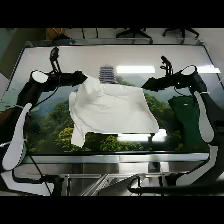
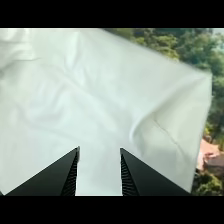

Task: Fold the shirts.

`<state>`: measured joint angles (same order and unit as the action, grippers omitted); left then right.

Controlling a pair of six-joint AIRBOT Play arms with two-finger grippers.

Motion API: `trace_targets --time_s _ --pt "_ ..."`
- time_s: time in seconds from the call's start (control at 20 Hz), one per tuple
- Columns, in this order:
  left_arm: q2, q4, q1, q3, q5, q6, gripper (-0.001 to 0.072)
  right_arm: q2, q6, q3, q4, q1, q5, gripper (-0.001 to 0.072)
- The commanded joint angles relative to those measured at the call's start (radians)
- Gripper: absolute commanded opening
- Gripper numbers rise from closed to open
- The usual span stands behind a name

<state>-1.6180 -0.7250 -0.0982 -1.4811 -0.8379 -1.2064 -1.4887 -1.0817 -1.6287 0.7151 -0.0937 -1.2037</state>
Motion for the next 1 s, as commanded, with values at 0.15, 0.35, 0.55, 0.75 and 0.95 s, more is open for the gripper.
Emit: trace_targets --time_s 0.15,0.35,0.55,0.75,0.95 --pt "-0.041 -0.018 0.185 -0.169 -0.498 -0.029 0.0530 0.106 -0.074 0.051 0.139 -0.151 -0.243 0.0304" --pt "0.099 -0.019 0.277 0.177 -0.587 0.006 0.0534 0.275 -0.075 0.327 0.255 -0.200 -0.224 0.0306" --pt "0.250 -0.117 0.348 0.561 -0.492 0.018 0.0533 0.373 -0.141 0.568 0.275 -0.268 -0.146 0.0602" --pt "0.322 -0.137 0.341 0.776 -0.398 0.020 0.0534 0.371 -0.048 0.707 0.202 -0.264 -0.114 0.0602" --pt "0.322 -0.244 0.284 0.834 -0.320 0.016 0.0534 0.328 0.056 0.750 0.085 -0.264 -0.078 0.0600"
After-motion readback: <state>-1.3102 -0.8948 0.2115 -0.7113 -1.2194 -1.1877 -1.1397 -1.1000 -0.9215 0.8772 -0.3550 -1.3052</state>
